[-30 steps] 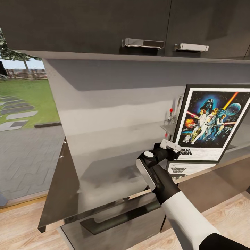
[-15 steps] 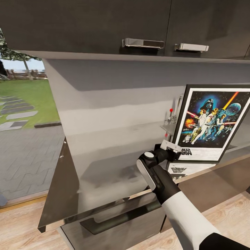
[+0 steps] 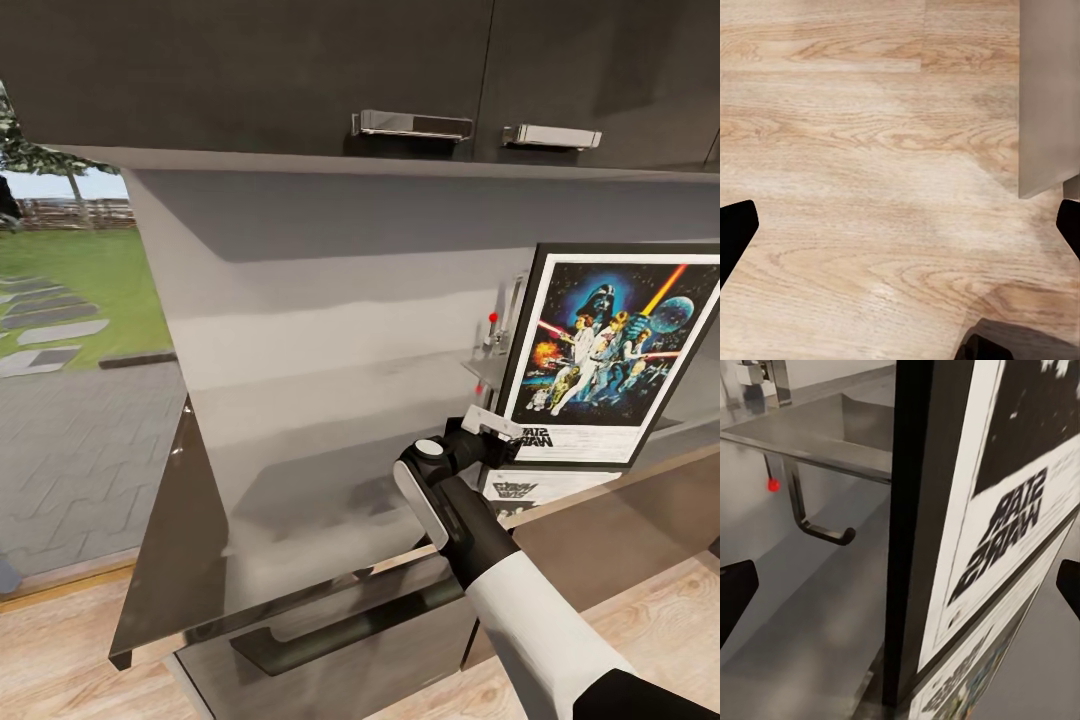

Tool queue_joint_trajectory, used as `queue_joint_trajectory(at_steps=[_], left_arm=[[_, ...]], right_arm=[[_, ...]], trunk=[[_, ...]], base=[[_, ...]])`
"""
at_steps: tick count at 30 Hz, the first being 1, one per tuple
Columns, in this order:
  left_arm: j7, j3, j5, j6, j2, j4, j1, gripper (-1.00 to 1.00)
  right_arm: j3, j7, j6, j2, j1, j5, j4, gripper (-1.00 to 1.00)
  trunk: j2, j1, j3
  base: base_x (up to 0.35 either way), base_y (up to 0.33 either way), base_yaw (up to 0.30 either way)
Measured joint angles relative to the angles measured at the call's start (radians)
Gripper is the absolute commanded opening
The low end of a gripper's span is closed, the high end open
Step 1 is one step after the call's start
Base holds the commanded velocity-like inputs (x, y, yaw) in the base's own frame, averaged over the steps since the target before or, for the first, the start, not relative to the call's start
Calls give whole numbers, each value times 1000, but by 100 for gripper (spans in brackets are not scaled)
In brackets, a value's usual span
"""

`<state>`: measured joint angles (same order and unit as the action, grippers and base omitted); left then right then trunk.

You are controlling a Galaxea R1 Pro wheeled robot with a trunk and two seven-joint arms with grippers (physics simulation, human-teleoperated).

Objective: Pick up the poster from the kitchen countertop and hang it on one of the wall nails in the kitchen.

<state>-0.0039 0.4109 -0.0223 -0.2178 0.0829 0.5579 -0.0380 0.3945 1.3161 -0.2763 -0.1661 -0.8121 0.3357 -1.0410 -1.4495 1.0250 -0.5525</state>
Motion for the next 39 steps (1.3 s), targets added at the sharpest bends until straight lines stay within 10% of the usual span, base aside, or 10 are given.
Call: queue_joint_trajectory(at_steps=[39], left_arm=[[0, 0, 0, 0, 0, -1, 0, 100]], right_arm=[[1, 1, 5, 0, 0, 0, 0, 100]], trunk=[[0, 0, 0]], base=[[2, -11, 0]])
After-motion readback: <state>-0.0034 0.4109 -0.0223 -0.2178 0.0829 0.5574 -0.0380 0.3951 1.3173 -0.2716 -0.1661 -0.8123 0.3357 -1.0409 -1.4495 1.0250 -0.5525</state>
